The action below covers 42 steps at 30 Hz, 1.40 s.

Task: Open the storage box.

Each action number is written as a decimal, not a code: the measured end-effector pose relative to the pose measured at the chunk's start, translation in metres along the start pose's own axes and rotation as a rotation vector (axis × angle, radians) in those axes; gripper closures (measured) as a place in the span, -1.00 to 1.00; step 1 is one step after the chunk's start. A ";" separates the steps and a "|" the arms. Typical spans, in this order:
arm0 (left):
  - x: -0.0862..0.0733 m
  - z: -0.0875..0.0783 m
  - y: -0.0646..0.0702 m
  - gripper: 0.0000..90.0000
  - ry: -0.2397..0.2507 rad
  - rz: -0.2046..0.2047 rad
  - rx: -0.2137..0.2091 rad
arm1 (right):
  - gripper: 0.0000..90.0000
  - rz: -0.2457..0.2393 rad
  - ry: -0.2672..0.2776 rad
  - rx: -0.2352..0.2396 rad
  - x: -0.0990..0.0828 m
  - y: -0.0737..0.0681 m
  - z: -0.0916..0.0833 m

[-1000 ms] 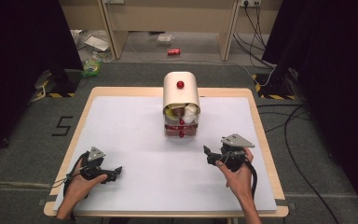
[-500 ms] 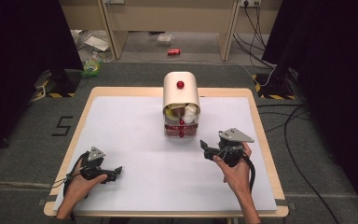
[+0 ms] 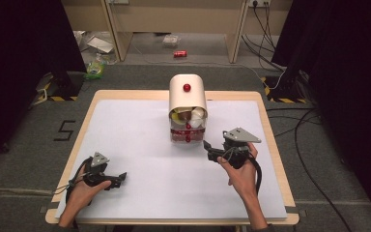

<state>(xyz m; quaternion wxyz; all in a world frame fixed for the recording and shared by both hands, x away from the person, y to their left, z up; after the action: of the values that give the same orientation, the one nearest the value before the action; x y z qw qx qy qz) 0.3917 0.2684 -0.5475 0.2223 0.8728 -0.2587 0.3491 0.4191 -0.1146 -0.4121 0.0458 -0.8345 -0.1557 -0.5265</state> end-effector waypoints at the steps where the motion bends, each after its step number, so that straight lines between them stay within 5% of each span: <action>1: 0.000 0.000 0.000 -1.00 0.000 0.000 0.000 | -0.51 0.000 -0.002 0.000 0.001 0.000 0.000; 42: 0.000 0.000 0.000 -1.00 -0.001 0.000 0.000 | -0.43 -0.025 0.029 0.031 0.041 -0.028 0.019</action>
<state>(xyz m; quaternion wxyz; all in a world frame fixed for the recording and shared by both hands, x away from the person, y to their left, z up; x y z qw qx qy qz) 0.3917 0.2685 -0.5475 0.2223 0.8729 -0.2587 0.3489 0.4437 -0.0750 -0.3860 0.0543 -0.8241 -0.1735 -0.5365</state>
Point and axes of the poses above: each handheld gripper's, and its own axes: z roughly forward along the jaws, x roughly out of its top, y roughly to its right, the point moved 6 cm from there along z, roughly forward along the jaws, and after that the axes turned 15 degrees about -x, right-handed, at the moved point
